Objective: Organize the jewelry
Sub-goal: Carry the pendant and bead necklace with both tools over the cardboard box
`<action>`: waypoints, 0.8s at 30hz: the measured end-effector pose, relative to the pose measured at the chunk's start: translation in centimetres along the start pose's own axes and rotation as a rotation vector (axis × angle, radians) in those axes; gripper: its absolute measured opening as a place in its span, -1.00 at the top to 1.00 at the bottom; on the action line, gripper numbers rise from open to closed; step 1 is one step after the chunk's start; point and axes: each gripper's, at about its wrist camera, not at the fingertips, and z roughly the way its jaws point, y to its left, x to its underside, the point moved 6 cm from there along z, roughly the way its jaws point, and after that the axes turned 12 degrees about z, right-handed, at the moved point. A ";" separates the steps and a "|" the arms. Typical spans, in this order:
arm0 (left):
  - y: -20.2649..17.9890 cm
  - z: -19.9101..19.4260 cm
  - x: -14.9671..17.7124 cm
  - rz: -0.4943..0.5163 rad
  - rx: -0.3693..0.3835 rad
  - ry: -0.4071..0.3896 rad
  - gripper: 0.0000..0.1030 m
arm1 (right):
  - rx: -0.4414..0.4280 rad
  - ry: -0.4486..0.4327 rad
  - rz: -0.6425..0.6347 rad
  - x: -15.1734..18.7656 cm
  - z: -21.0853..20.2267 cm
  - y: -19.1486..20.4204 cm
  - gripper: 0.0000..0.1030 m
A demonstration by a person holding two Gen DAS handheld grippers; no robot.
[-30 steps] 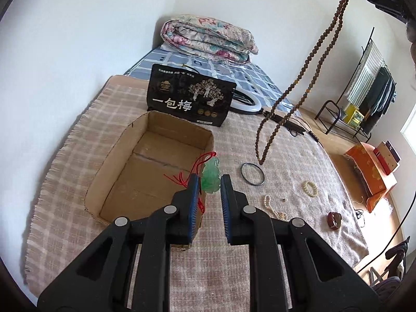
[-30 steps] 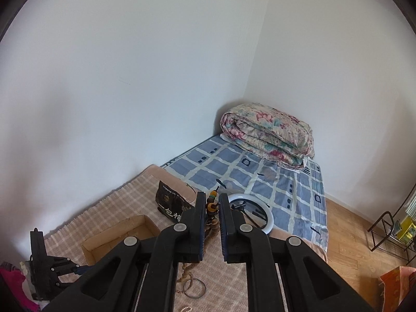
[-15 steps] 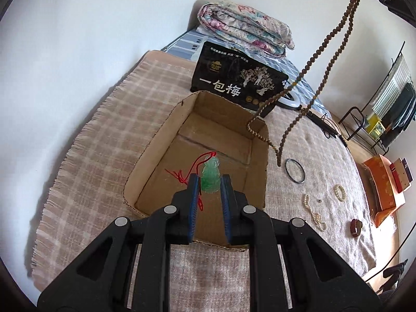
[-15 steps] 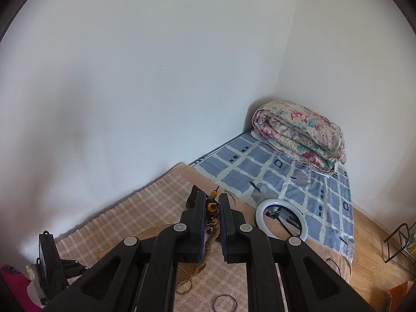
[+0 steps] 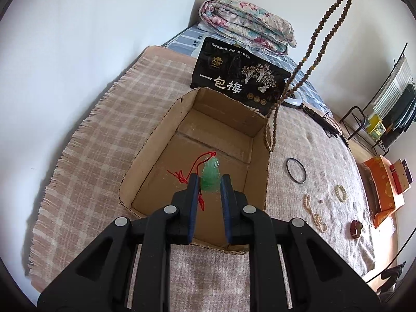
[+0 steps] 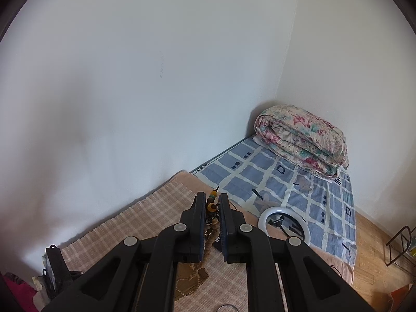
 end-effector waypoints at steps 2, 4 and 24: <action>0.1 0.1 0.0 -0.008 -0.002 0.003 0.70 | -0.003 0.008 0.000 0.3 0.5 0.1 0.85; 0.4 0.2 0.1 -0.015 -0.003 0.007 0.70 | -0.007 0.020 0.003 0.8 1.2 0.2 0.85; 0.6 1.0 0.0 -0.035 -0.003 0.020 0.70 | -0.010 0.009 -0.012 -1.1 0.4 0.0 0.86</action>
